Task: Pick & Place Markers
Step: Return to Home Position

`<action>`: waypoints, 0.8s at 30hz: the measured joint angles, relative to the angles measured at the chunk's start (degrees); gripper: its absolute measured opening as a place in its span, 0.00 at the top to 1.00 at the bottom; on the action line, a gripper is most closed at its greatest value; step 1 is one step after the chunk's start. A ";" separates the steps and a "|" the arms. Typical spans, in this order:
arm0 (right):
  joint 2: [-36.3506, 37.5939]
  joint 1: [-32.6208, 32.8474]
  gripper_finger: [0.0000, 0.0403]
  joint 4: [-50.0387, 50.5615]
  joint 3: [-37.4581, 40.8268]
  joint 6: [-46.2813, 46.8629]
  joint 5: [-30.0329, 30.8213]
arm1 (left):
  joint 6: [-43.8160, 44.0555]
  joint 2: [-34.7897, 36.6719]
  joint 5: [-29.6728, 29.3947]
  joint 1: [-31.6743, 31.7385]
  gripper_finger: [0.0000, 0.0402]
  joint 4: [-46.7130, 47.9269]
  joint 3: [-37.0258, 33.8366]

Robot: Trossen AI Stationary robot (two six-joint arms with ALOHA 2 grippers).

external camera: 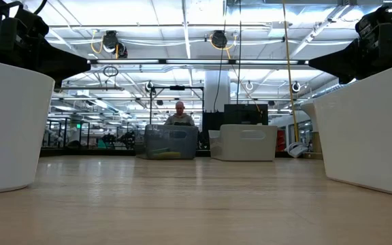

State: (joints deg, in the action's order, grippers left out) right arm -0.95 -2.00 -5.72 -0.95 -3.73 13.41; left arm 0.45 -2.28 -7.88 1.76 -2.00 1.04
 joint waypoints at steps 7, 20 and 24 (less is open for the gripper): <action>0.00 -0.01 1.00 0.00 0.01 0.00 0.00 | 0.00 0.00 0.00 0.01 0.69 0.00 -0.02; 0.01 -0.01 1.00 0.00 0.00 0.00 0.00 | 0.00 -0.02 0.00 0.02 0.69 0.02 -0.02; 0.00 -0.02 1.00 -0.02 0.02 0.00 0.00 | 0.00 -0.02 -0.02 0.00 0.69 0.00 -0.02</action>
